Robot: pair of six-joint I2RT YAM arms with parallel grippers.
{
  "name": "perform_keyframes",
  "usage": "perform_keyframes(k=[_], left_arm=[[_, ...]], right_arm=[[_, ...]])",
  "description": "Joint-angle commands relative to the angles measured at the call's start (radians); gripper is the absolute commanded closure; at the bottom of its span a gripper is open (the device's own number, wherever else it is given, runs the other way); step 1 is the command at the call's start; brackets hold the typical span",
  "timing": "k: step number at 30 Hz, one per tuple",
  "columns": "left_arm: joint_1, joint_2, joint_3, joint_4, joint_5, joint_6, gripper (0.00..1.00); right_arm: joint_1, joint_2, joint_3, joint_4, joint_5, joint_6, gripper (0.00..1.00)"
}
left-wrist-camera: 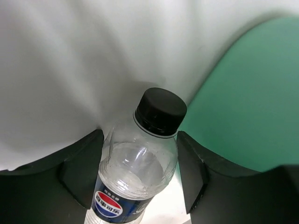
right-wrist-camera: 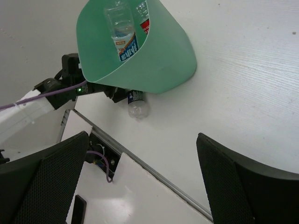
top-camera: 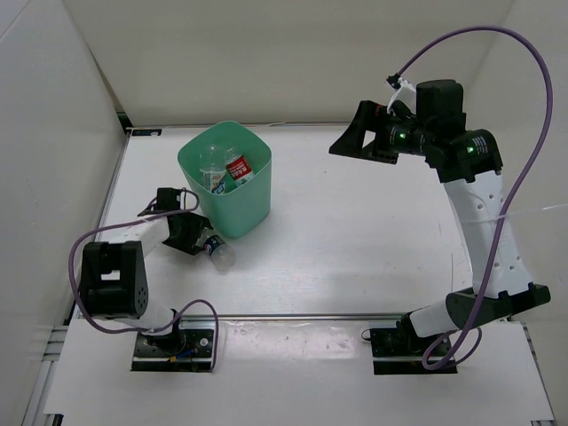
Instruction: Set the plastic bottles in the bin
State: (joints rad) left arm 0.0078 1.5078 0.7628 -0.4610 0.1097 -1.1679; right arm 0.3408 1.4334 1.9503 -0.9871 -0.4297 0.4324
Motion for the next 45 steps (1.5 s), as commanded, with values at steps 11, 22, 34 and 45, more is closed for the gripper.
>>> perform_keyframes(k=[11,22,34,45], left_arm=[[0.003,-0.483,0.269,-0.45,-0.324,-0.061,0.45],[-0.225,-0.063,1.091,-0.261,-0.583,0.414,0.45],[-0.4,0.092,1.228,-0.24,-0.813,0.666,0.0],[-0.41,-0.24,1.016,-0.344,-0.978,0.653,0.0]], right_arm=[[0.0,-0.007,0.007,0.028,0.042,-0.03,0.0],[0.0,0.065,0.09,0.028,-0.023,-0.001,0.0],[0.0,0.001,0.038,0.028,0.039,-0.012,0.0],[0.0,-0.018,0.099,-0.041,0.203,0.029,0.0]])
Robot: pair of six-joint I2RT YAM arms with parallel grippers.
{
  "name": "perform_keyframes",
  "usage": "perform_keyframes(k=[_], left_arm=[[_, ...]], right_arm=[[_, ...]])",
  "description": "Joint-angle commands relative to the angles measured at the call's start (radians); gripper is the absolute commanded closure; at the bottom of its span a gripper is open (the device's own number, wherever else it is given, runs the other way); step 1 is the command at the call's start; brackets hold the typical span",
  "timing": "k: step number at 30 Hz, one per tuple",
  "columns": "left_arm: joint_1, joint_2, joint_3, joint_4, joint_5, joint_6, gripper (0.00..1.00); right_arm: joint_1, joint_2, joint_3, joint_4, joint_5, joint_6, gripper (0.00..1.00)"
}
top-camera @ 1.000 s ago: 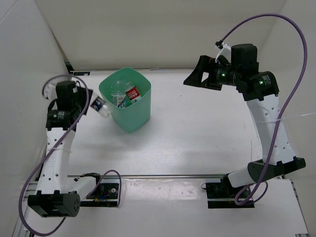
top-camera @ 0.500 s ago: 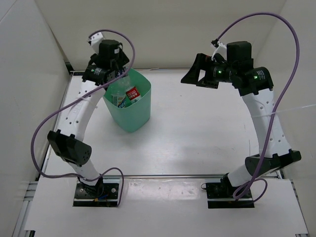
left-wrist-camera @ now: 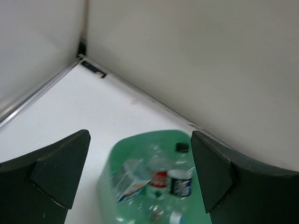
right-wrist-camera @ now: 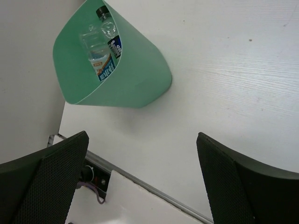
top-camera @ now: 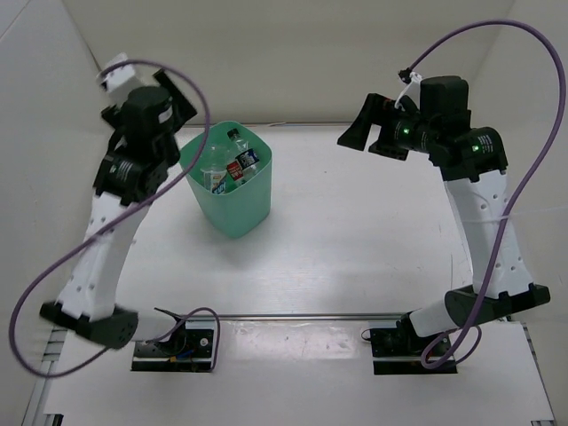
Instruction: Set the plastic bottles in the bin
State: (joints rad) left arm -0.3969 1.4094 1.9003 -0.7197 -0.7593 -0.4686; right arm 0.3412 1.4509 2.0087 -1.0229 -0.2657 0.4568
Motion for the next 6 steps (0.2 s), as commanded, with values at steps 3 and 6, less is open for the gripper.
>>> perform_keyframes(k=[3,6], left_arm=[[-0.005,-0.229,-0.274,-0.19,-0.153,-0.128,0.0],[-0.005,-0.329,-0.427,-0.326,-0.245,-0.254,0.0]], right_arm=[[-0.001,-0.055,0.05,-0.017,0.141,-0.007,0.0],[-0.001,-0.066,0.087,-0.038,0.278,-0.007,0.0]])
